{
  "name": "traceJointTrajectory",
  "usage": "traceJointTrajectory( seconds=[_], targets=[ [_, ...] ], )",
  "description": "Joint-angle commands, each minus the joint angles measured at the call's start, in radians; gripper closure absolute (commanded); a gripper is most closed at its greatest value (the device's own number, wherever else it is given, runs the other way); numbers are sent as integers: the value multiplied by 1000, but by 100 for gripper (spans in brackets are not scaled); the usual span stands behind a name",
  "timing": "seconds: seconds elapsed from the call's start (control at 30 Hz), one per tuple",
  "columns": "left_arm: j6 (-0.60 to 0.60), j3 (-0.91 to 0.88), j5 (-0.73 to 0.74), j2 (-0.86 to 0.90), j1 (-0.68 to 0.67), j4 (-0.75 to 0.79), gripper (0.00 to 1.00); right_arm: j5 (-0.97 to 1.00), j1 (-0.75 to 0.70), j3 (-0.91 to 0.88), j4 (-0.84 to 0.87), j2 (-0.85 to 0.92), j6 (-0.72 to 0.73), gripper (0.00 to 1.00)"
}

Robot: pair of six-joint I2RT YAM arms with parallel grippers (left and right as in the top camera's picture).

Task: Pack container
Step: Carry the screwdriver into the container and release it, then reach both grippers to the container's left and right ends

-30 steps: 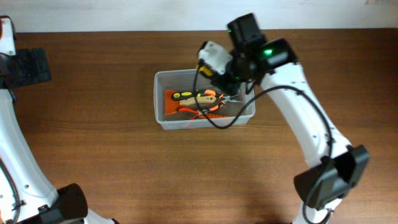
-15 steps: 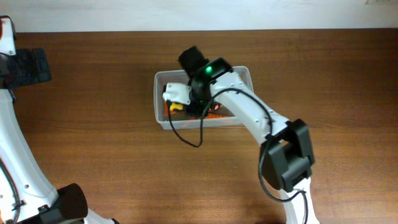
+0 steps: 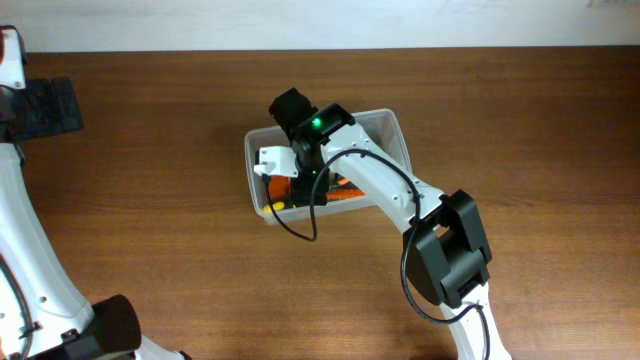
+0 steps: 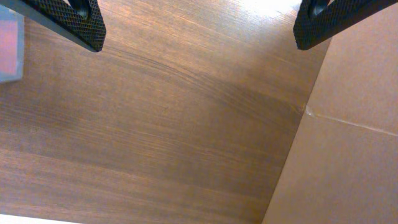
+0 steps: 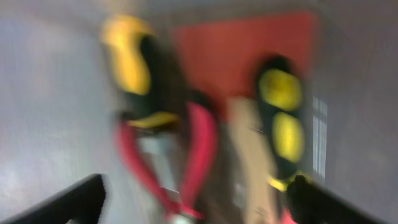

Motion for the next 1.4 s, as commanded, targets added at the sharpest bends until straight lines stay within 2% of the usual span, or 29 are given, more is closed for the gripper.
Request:
traceJointTrajectory(
  seconds=[0.0, 0.1, 0.27, 0.37, 0.5, 0.63, 0.87, 0.93, 1.03, 1.13, 1.27, 1.33, 1.37],
  targets=[
    [-13, 3, 11, -28, 6, -2, 1, 98, -4, 43, -10, -64, 63, 1],
    [-13, 3, 10, -28, 6, -2, 1, 128, -19, 79, -21, -112, 88, 1],
    [-13, 3, 10, -28, 6, -3, 1, 396, -79, 155, -22, -200, 232, 1],
    [-13, 3, 11, -28, 6, -2, 1, 410, -147, 188, -18, -266, 299, 1],
    [-13, 3, 11, -28, 6, -2, 1, 409, -257, 208, -8, -357, 464, 1],
    [-13, 3, 11, -28, 6, -3, 1, 315, -387, 208, -19, -444, 678, 1],
    [-13, 3, 11, -28, 6, 11, 1, -80, -579, 200, -130, -465, 819, 1],
    [-13, 3, 11, -28, 6, 13, 1, -143, -620, 185, -167, -439, 880, 18],
    [-14, 3, 105, -28, 6, 51, 1, -145, -645, 157, -222, -396, 961, 24],
    [-13, 3, 331, -28, 6, 7, 1, -146, -649, 124, -271, -346, 1018, 51],
    [-13, 2, 552, -16, 5, -5, 1, -156, -625, 77, -298, -272, 1054, 81],
    [-13, -2, 604, -2, 0, -20, 1, -156, -610, 57, -298, -241, 1054, 96],
    [-13, -6, 605, 7, -5, -31, 1, -156, -601, 49, -301, -224, 1054, 96]
  ],
)
